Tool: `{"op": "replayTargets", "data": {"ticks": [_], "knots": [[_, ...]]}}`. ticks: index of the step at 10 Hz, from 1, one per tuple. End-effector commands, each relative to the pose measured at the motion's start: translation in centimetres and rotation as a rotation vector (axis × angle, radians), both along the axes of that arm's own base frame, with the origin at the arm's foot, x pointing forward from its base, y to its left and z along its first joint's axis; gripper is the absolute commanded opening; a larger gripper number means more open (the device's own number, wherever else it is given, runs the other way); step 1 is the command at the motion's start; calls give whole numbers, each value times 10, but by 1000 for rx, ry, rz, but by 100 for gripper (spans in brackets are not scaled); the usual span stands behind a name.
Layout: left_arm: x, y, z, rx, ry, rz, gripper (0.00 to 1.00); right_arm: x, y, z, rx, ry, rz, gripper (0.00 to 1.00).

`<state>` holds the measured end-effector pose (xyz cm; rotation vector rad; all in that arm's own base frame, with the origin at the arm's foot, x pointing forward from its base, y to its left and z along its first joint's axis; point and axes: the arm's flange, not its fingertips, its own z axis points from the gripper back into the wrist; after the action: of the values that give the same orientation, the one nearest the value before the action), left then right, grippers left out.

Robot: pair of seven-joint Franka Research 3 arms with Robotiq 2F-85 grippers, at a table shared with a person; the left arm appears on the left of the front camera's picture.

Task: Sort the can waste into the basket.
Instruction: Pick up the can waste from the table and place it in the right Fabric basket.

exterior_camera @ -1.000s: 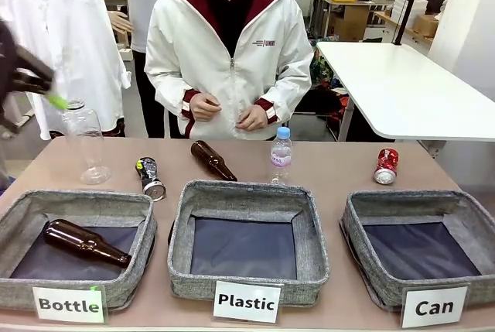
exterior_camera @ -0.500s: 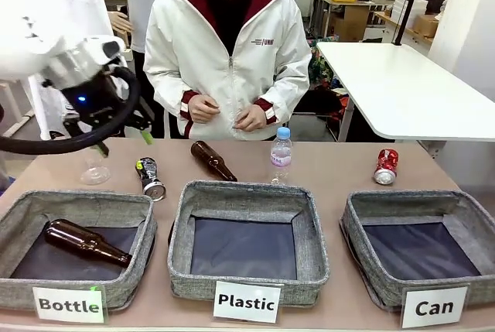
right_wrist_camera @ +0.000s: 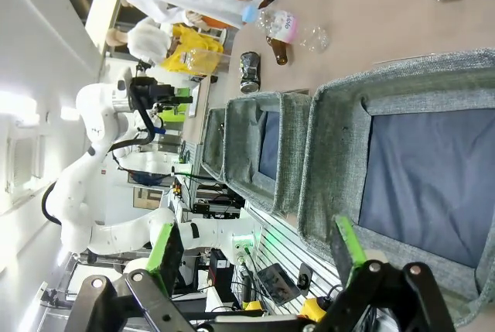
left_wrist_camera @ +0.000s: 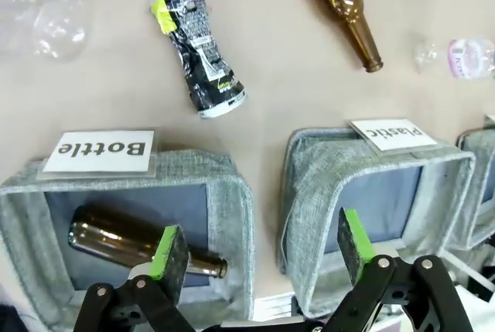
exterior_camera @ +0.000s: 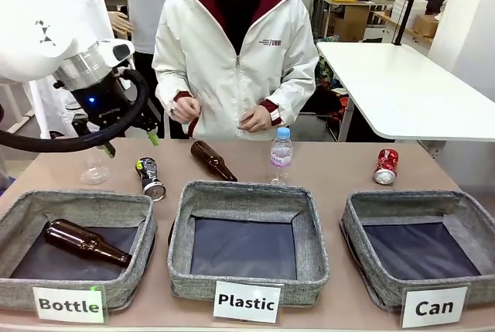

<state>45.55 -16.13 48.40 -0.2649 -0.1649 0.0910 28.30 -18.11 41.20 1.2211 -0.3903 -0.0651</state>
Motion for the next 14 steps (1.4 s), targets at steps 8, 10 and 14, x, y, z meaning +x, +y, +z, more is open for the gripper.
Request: {"op": "replayTargets", "data": {"ticks": [8,10,14], "knots": [[-46,156,67,-422,149,-520,100,2,-1,1,13,-37,-1,100],[-78,216,81,-531,99,-528,100,2,-1,1,13,-37,-1,100],[-122,329,60,-798,-12,-446,100,2,-1,1,13,-37,-1,100]]}}
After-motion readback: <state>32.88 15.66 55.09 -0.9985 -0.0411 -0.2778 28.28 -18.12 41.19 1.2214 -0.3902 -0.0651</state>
